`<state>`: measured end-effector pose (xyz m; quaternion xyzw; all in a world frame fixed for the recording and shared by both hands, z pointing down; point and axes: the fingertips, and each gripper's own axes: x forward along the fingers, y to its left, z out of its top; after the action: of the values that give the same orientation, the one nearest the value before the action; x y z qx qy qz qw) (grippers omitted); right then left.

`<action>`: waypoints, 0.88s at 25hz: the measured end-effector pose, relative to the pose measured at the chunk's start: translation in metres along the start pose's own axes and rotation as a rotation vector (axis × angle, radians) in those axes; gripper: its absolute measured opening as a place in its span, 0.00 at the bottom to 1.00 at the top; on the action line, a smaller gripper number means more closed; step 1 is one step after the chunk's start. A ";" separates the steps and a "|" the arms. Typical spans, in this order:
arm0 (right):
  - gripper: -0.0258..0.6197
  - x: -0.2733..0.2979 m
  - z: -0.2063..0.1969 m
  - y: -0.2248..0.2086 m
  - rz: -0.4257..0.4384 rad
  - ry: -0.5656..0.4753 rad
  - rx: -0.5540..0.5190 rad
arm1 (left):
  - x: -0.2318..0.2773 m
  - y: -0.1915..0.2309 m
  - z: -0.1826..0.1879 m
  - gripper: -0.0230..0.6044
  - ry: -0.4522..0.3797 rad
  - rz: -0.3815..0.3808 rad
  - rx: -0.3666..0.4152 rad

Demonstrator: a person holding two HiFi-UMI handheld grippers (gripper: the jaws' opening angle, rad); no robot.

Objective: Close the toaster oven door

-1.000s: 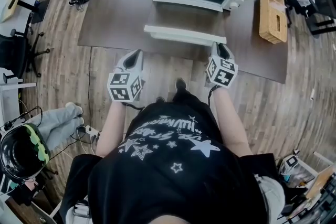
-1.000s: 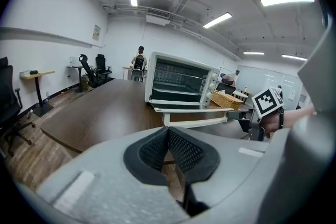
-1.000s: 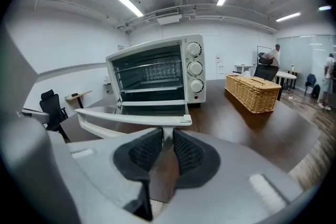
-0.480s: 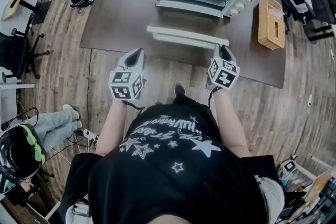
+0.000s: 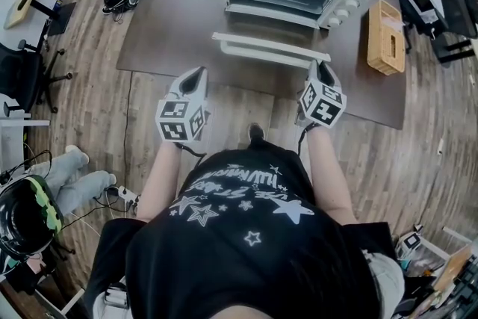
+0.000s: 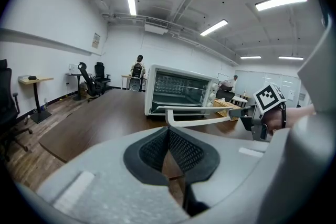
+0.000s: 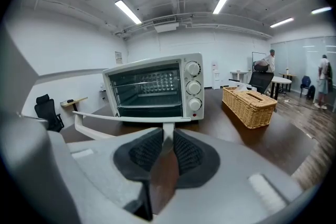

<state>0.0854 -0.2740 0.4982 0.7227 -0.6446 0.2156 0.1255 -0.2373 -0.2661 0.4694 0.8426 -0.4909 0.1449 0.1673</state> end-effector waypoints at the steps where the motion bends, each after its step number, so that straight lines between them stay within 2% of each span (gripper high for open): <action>1: 0.15 0.000 0.003 0.000 0.001 -0.008 0.002 | 0.000 -0.001 0.001 0.05 -0.002 -0.003 0.003; 22: 0.15 0.007 0.061 0.000 0.102 -0.169 0.068 | 0.011 -0.005 0.016 0.05 -0.021 0.023 0.028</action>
<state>0.0947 -0.3079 0.4480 0.7084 -0.6812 0.1816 0.0351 -0.2267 -0.2794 0.4590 0.8408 -0.5000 0.1450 0.1485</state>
